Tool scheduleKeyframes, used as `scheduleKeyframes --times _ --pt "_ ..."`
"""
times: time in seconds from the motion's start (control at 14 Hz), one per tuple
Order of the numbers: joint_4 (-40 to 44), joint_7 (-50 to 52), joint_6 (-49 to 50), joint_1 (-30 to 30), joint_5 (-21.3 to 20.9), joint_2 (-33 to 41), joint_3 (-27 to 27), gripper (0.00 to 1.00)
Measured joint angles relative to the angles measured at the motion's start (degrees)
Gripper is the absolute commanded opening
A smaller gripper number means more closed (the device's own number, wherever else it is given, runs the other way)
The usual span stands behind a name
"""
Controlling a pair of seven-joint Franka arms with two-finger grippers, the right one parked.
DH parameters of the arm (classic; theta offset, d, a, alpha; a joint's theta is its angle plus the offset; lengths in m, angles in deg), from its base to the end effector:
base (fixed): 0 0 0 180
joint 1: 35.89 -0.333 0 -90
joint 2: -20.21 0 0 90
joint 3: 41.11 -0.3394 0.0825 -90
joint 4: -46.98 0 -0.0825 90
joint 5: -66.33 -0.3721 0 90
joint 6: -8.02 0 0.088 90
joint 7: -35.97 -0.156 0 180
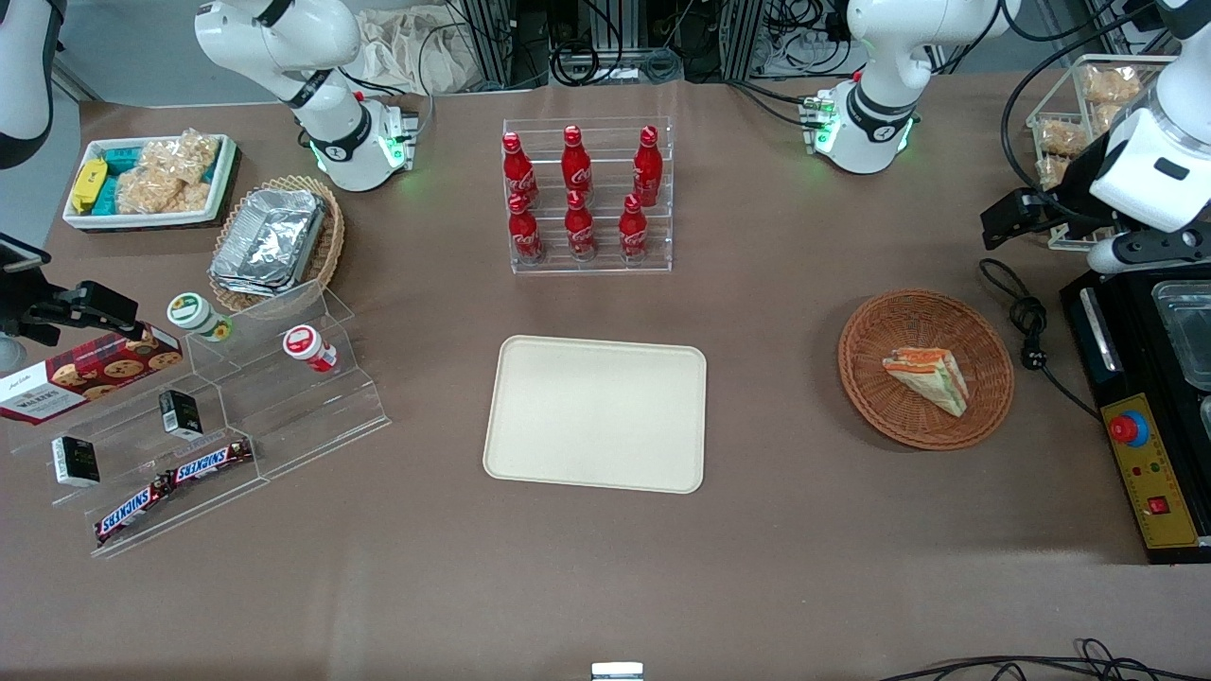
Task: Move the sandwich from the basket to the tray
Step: 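Lower the open left gripper over the wrapped sandwich in the wicker basket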
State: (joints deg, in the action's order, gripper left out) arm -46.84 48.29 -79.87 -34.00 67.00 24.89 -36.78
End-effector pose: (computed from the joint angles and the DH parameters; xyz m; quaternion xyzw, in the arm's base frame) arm 0.5066 -0.0587 0.6081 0.9985 0.0532 -0.0113 0.0010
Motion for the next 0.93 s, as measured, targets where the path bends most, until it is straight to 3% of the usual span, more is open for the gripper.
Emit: scheduleKeyframes --times 0.43,0.71,0.93 --pt "0.1 2.3 0.8 0.0 -1.1 0.0 -0.5 1.00" --pt "0.0 17.5 0.3 -0.1 -0.4 -0.8 -2.8 1.00" --pt "-4.6 29.7 -5.6 0.0 -0.4 -1.9 -2.7 1.00"
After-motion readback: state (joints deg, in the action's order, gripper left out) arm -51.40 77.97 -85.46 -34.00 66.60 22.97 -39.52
